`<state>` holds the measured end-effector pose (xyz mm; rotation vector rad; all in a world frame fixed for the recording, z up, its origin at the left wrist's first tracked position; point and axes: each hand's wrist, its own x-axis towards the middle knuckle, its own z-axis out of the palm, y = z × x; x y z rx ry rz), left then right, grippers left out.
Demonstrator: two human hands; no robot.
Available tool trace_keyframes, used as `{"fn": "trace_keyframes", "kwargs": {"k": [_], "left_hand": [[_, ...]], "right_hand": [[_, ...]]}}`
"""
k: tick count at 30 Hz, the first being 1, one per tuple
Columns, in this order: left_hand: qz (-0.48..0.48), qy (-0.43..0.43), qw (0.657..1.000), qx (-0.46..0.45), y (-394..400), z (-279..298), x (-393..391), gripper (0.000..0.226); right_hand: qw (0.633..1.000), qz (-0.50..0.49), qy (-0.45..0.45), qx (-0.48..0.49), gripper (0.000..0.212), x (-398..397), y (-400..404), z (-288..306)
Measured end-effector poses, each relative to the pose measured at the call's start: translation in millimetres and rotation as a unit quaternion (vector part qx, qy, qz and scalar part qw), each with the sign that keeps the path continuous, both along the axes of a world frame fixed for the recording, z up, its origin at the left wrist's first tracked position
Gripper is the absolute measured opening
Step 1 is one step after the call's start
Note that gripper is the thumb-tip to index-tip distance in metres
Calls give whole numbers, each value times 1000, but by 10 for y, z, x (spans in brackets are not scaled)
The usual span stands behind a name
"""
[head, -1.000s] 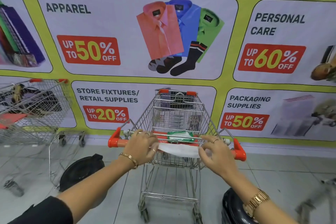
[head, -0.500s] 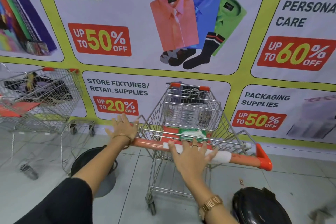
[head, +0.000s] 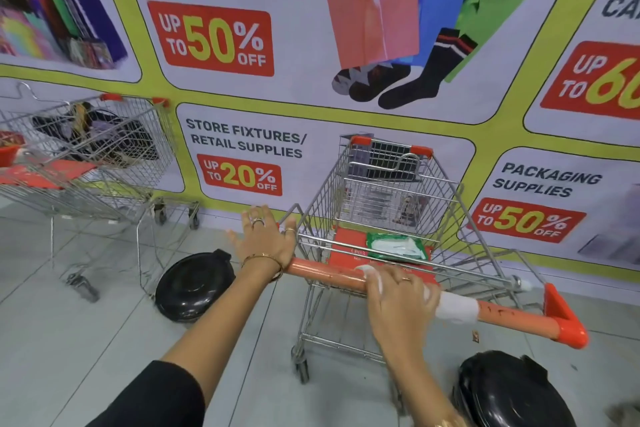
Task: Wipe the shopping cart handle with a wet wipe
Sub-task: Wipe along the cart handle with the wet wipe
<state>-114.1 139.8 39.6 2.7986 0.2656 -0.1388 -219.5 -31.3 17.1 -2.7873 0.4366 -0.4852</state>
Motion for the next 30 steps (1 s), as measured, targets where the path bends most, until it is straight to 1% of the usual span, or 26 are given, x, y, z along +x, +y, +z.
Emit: {"fn": "trace_keyframes", "kwargs": {"k": [3,5,7,9,11,15,16,20,22,23,24,26,28,30], "left_hand": [[-7,-6,1000,17,7,-8,2,70],[-7,-5,1000,24,34,-6,6,70],[-4,0,1000,20,56,-2,19,70],[-3,6,1000,12,56,7,10,70],[-4,3,1000,8,26,9,-7,69],[-12,3,1000,16,-30,16,-41,68],[-13,4,1000,21,-37,17,-47,68],[-15,8,999,41,-24,38,-51,68],[-15,11,999,45,-10,49,-43,68],[-15,12,999,43,-6,51,-37,68],[-16,11,999,41,-5,50,-35,68],[-20,7,999,40,-5,43,-35,69],[-25,2,999,46,-13,39,-35,69],[-26,0,998,55,-20,42,-38,68]], "right_hand": [[996,79,-34,-14,37,71,437,-34],[991,125,-40,-35,37,74,522,-80],[987,148,-27,-57,42,38,367,-136],[987,143,-25,-65,51,-57,161,-186],[991,123,-36,-47,52,-162,43,-177],[995,82,-55,29,52,-121,255,-96],[995,76,-56,32,54,-60,350,-89],[996,85,-41,-5,57,184,547,-50],[993,104,-29,-54,66,197,440,-26],[991,108,-31,-77,66,179,352,-21],[989,107,-39,-92,62,153,252,-26],[991,83,-59,-91,48,92,116,-42],[993,67,-71,-59,35,85,127,-43],[993,78,-77,-30,28,130,265,-43]]}}
